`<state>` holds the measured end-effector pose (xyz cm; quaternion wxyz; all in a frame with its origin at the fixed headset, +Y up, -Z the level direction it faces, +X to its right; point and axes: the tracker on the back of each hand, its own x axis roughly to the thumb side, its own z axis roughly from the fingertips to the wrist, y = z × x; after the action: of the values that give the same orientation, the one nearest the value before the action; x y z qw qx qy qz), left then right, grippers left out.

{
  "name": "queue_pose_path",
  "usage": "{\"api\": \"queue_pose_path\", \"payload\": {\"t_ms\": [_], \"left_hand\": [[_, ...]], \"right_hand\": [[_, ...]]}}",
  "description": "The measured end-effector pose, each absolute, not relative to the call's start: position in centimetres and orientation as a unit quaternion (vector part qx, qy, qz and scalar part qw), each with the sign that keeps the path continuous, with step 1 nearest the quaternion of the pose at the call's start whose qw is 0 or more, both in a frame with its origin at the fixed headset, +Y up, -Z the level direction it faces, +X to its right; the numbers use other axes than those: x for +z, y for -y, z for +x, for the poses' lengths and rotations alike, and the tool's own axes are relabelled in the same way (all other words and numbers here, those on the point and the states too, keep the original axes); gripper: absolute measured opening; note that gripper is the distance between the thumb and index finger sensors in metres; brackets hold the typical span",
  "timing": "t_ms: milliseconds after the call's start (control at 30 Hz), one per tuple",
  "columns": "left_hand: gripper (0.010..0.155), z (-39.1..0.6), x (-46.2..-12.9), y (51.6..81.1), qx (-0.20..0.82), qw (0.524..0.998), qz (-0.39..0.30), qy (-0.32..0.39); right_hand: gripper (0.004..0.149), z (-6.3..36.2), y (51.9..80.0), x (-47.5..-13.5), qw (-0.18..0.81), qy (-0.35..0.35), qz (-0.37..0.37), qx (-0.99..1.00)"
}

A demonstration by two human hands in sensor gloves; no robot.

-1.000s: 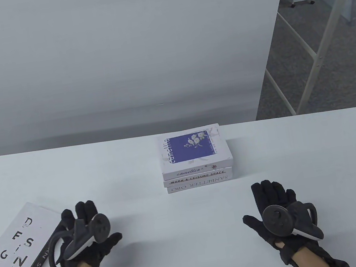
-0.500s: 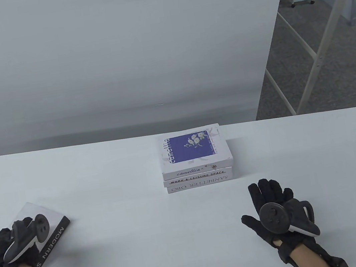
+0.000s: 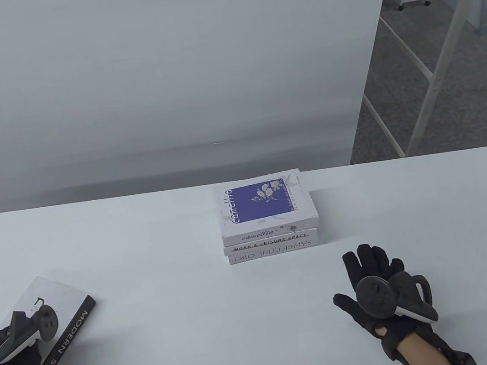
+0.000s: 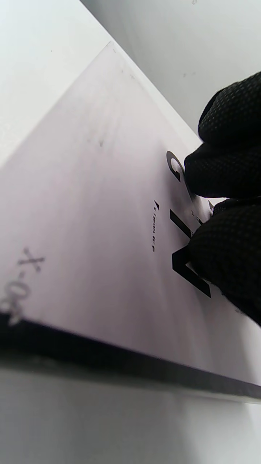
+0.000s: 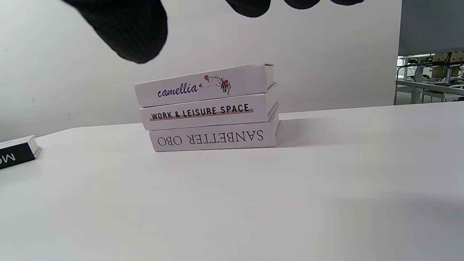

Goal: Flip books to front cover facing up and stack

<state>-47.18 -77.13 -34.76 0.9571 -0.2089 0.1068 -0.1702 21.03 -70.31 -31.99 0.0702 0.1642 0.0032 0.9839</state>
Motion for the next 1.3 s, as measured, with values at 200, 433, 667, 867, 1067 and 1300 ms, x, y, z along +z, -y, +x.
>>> {"api": "queue_pose_path", "payload": {"t_ms": [200, 433, 667, 867, 1067, 1300], "left_hand": [[0.068, -44.8, -35.7, 76.4, -0.172, 0.955, -0.228, -0.083], [0.066, -40.4, -36.7, 76.0, -0.183, 0.956, -0.225, -0.047], [0.066, -36.8, -37.5, 76.1, -0.208, 0.956, -0.204, -0.014], [0.065, -35.2, -37.7, 76.2, -0.154, 0.966, -0.208, -0.01], [0.064, -31.8, -37.6, 75.9, -0.165, 0.966, -0.197, 0.023], [0.062, -27.4, -37.6, 75.8, -0.177, 0.967, -0.175, 0.049]], "right_hand": [[0.084, 21.3, 70.5, -32.3, 0.078, -0.009, 0.161, 0.984], [0.084, 21.3, 70.4, -32.2, 0.084, -0.009, 0.165, 0.983], [0.084, 21.3, 70.4, -32.2, 0.091, -0.01, 0.169, 0.981], [0.083, 21.3, 70.4, -32.2, 0.099, -0.009, 0.172, 0.98], [0.083, 21.0, 70.4, -32.1, 0.099, -0.014, 0.177, 0.979], [0.083, 20.8, 70.8, -32.1, 0.098, -0.025, 0.178, 0.979]]}}
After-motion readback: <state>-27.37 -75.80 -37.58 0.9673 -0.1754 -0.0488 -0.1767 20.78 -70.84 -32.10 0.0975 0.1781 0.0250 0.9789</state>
